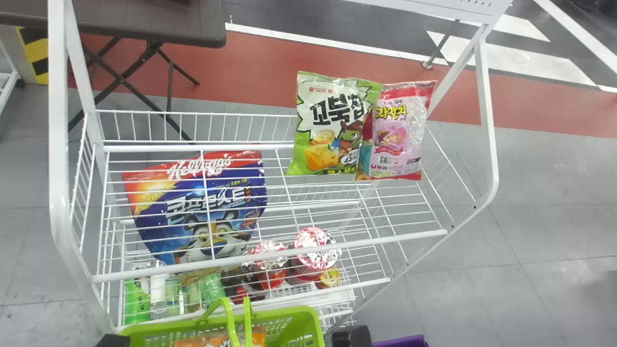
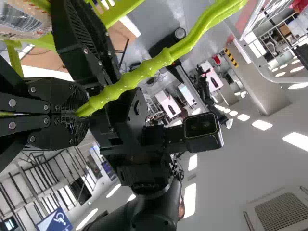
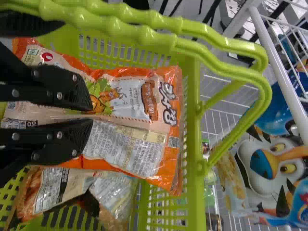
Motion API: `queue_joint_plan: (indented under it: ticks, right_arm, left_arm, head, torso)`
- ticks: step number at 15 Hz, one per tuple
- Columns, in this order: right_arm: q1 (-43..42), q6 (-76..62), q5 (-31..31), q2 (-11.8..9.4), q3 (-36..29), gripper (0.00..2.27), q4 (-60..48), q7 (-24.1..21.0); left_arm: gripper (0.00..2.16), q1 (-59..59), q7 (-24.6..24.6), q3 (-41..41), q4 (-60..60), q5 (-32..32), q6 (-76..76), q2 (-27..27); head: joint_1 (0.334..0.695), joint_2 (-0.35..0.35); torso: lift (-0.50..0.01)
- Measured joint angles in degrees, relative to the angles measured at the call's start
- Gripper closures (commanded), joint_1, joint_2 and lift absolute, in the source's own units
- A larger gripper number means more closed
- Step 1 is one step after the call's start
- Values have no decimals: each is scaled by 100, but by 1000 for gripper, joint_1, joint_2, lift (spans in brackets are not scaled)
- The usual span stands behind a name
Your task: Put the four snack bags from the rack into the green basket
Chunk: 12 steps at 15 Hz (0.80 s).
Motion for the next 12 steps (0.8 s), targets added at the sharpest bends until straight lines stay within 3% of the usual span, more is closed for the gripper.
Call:
queue_joint_plan:
  ticks: [8,12]
  right_arm:
    - [-181,-580,-18,241,-816,83,-58,98]
    - [-771,-3502,266,350,-778,83,452,-369]
  left_arm:
    - [2128,17,9,-10,-17,-22,8,0]
    - [2128,-4,40,-70,-6,-45,15,-7]
  head:
    - [695,-350]
    - [695,-350]
  torso:
    - [-6]
    - [-6]
